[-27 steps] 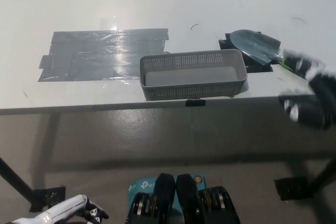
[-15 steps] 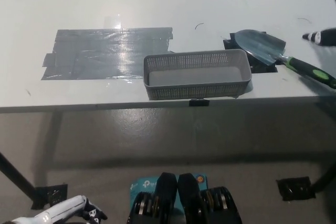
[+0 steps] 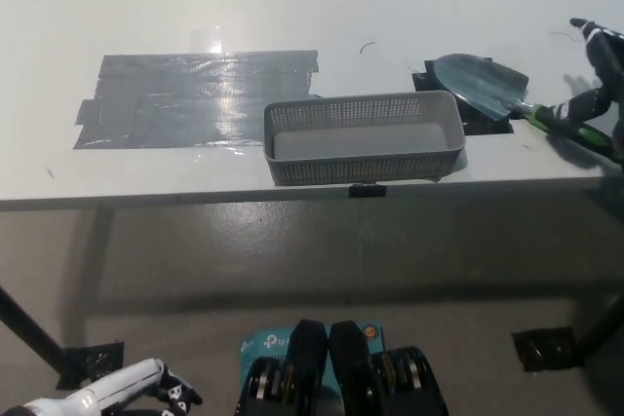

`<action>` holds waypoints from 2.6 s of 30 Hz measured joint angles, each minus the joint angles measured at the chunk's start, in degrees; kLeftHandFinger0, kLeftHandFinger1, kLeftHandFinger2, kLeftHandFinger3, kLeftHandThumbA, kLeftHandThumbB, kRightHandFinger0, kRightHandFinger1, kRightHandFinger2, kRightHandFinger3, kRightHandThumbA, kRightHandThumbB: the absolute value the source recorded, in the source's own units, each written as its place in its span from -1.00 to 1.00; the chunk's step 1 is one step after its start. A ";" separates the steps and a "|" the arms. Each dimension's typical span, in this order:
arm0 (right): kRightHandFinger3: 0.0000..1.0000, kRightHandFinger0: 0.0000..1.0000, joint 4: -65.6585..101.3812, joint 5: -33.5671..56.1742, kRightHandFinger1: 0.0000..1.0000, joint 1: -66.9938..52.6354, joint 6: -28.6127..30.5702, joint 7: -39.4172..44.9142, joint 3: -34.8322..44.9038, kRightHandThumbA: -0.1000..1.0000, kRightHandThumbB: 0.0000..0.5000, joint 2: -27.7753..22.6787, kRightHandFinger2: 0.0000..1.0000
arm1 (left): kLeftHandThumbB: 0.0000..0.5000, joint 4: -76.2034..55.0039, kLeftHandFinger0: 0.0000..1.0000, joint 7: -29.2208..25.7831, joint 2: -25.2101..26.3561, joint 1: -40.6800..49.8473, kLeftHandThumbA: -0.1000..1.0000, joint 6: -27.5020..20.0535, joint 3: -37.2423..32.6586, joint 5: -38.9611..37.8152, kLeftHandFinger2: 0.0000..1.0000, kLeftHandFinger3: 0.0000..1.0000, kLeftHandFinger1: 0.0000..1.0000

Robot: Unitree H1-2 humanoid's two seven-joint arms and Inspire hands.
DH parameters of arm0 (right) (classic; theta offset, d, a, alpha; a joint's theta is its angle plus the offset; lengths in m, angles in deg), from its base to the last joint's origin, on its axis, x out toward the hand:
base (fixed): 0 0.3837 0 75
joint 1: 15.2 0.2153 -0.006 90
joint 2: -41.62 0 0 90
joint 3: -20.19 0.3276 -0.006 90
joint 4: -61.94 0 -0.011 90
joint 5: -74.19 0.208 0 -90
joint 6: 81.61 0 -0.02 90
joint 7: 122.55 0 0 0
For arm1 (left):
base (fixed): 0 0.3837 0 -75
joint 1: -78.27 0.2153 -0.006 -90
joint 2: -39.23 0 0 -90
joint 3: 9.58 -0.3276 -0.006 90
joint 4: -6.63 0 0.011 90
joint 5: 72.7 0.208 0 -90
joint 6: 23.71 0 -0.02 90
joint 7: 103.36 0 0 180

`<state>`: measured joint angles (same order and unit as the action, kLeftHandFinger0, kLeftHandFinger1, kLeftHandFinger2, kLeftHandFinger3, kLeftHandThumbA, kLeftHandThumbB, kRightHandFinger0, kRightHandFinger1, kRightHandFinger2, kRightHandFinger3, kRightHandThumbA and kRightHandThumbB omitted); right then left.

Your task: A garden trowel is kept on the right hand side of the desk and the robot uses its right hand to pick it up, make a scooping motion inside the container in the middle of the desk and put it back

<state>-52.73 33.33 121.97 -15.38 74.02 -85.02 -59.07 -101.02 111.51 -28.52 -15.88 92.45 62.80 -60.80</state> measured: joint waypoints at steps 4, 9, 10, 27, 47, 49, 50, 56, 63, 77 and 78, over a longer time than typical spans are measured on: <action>1.00 1.00 -3.57 0.55 1.00 0.17 1.59 -0.35 -0.09 0.73 0.33 0.11 1.00 | 0.88 0.01 0.78 0.55 -0.34 -0.01 1.00 0.01 0.23 0.40 0.48 0.52 0.39; 1.00 1.00 -9.22 0.83 1.00 0.17 2.96 -0.69 -0.24 0.53 0.16 -0.02 1.00 | 0.88 0.00 0.69 0.98 -0.53 -0.01 1.00 0.01 0.47 0.66 0.47 0.52 0.36; 1.00 1.00 -11.18 0.96 1.00 0.18 3.28 -0.80 -0.24 0.47 0.10 -0.19 1.00 | 0.89 0.00 0.71 1.12 -0.58 0.00 1.00 0.01 0.62 0.68 0.47 0.52 0.37; 1.00 1.00 -27.92 2.53 1.00 4.74 9.88 -3.65 -3.79 0.29 0.19 -0.61 1.00 | 0.99 -0.50 0.81 3.40 -0.71 -0.02 1.00 0.03 2.00 2.86 0.55 0.62 0.44; 1.00 1.00 -28.55 0.94 1.00 7.82 12.53 -2.05 -14.45 0.03 0.05 -0.68 1.00 | 0.99 -1.13 0.79 4.48 -1.38 -0.79 1.00 0.03 2.74 4.21 0.50 0.54 0.44; 1.00 1.00 -30.56 1.02 1.00 8.07 12.49 -1.34 -14.87 0.15 0.02 -0.97 1.00 | 0.90 -1.10 0.81 4.52 -1.38 -1.03 1.00 0.03 2.74 4.27 0.46 0.48 0.42; 1.00 1.00 -32.05 1.04 1.00 8.73 12.50 -0.78 -15.58 0.15 0.04 -0.88 1.00 | 0.98 -1.03 0.80 4.57 -1.44 -1.40 1.00 0.03 2.75 4.32 0.46 0.47 0.41; 1.00 1.00 -36.71 1.15 1.00 11.74 12.48 1.72 -18.08 0.26 0.07 -0.57 1.00 | 1.00 -1.01 0.73 5.49 -1.56 -2.52 1.00 0.03 2.75 4.42 0.47 0.53 0.37; 1.00 1.00 -39.57 1.33 1.00 13.47 12.52 2.97 -19.10 0.26 0.15 0.77 1.00 | 0.98 -1.02 0.62 6.54 -1.57 -3.03 1.00 0.02 2.72 4.43 0.53 0.55 0.40; 0.68 -1.00 -33.19 -2.04 -0.95 13.14 12.95 3.91 -25.45 -1.00 -0.56 -0.01 -0.48 | 0.97 -0.99 0.59 6.64 -1.61 -4.69 1.00 0.03 2.60 4.76 0.50 0.55 0.39; 0.63 -1.00 -32.48 -3.21 -0.91 12.81 12.99 2.82 -26.86 -1.00 -0.59 -0.24 -0.46 | 0.97 -0.98 0.58 6.64 -1.61 -4.70 1.00 0.03 2.59 4.69 0.50 0.55 0.38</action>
<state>-85.22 30.11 134.78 -2.39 76.84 -111.88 -59.31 -101.99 118.14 -30.13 -20.58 92.47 65.39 -56.12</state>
